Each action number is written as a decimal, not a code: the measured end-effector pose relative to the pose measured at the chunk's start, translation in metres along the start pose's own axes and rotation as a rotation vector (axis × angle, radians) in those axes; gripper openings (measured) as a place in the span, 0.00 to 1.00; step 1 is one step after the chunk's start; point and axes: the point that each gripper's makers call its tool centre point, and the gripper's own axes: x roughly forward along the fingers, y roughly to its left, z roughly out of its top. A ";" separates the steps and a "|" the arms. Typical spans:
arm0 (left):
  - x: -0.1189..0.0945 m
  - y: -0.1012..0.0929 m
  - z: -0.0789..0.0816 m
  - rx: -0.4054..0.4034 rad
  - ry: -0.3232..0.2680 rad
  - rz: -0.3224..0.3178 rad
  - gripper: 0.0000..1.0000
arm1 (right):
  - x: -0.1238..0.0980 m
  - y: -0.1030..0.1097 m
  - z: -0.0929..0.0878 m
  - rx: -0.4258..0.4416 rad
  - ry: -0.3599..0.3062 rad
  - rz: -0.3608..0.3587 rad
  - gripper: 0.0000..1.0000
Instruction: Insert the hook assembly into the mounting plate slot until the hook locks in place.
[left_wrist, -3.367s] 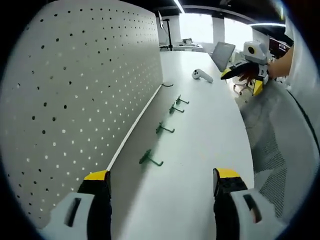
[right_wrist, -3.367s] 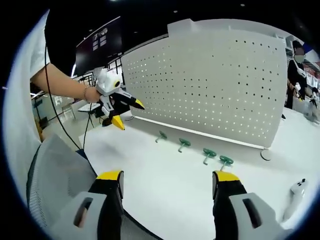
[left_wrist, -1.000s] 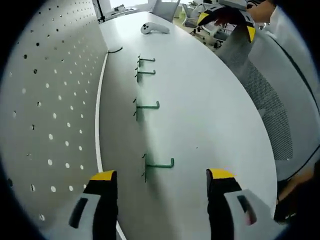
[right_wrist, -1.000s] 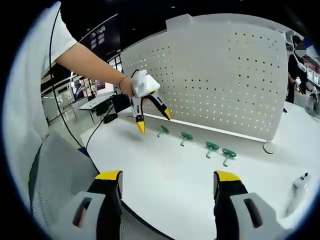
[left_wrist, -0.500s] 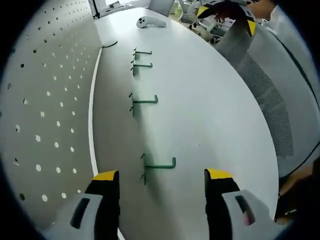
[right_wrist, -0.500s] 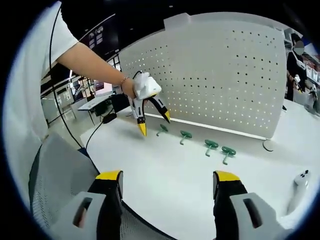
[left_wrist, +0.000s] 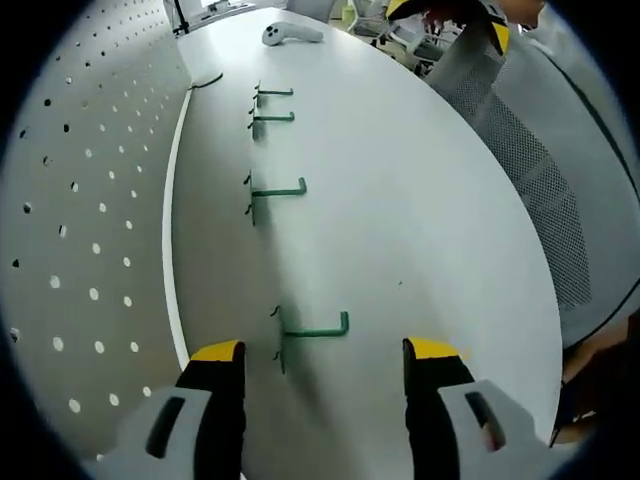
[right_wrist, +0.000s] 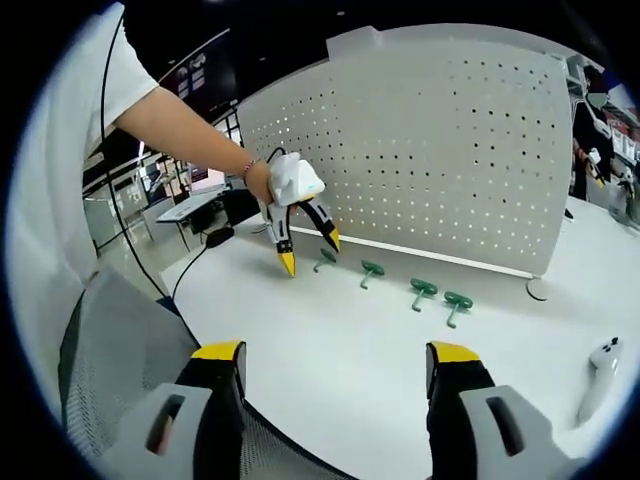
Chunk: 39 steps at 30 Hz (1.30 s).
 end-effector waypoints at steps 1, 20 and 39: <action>0.000 0.000 0.001 0.003 -0.003 0.000 0.67 | 0.000 0.000 0.000 0.001 -0.001 0.000 0.71; -0.003 0.006 0.001 -0.014 -0.010 0.006 0.43 | -0.001 -0.003 0.003 -0.001 -0.020 -0.009 0.71; -0.004 0.013 -0.004 -0.060 0.003 0.048 0.14 | -0.001 -0.004 0.004 0.003 -0.025 -0.014 0.71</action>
